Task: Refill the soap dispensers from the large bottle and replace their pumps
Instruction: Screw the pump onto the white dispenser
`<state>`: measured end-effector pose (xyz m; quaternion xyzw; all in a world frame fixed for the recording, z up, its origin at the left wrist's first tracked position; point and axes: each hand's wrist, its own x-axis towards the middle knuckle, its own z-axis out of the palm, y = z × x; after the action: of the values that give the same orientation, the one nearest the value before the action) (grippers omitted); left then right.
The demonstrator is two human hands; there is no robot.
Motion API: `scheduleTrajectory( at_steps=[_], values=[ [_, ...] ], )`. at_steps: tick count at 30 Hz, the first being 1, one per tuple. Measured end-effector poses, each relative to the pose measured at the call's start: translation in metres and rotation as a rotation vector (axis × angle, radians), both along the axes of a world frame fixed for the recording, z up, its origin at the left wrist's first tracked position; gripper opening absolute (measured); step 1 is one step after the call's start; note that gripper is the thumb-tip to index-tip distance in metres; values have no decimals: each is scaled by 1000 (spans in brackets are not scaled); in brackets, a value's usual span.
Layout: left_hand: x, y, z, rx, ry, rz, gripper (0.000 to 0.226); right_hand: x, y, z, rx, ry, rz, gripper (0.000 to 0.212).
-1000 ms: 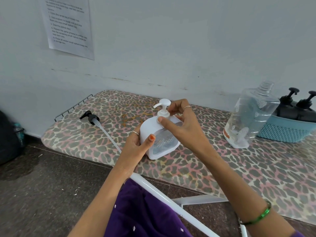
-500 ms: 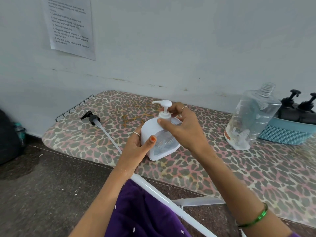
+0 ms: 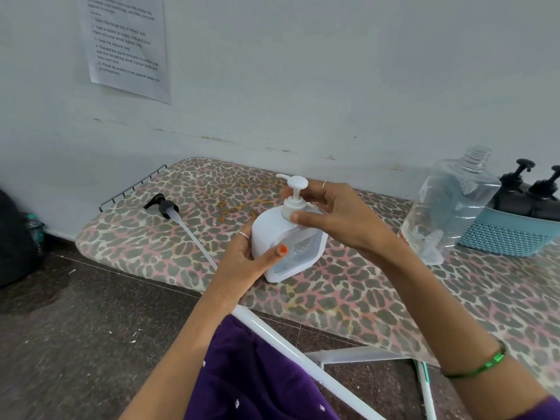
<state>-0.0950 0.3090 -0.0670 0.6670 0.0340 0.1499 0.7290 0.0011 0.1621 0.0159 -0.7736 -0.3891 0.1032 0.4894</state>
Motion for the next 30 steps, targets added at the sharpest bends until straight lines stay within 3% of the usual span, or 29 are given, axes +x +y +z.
scheduleTrajectory(
  at_steps=[9,15,20,24,26,30],
  values=[
    [6,-1,-5,23,12,71,46,-10,9,1,53,-95,-273,35],
    [6,-1,-6,60,0,77,60,-23,18,-4,100,-159,-400,35],
    [5,-2,-4,52,11,78,50,-11,13,0,-32,-197,-240,38],
    [4,-3,-3,69,30,84,45,4,1,3,-350,-133,-7,66],
    [5,-2,-5,82,45,88,48,7,-5,6,-442,-178,72,68],
    [6,-4,-3,184,122,67,67,10,-14,16,-525,-292,22,62]
  ],
)
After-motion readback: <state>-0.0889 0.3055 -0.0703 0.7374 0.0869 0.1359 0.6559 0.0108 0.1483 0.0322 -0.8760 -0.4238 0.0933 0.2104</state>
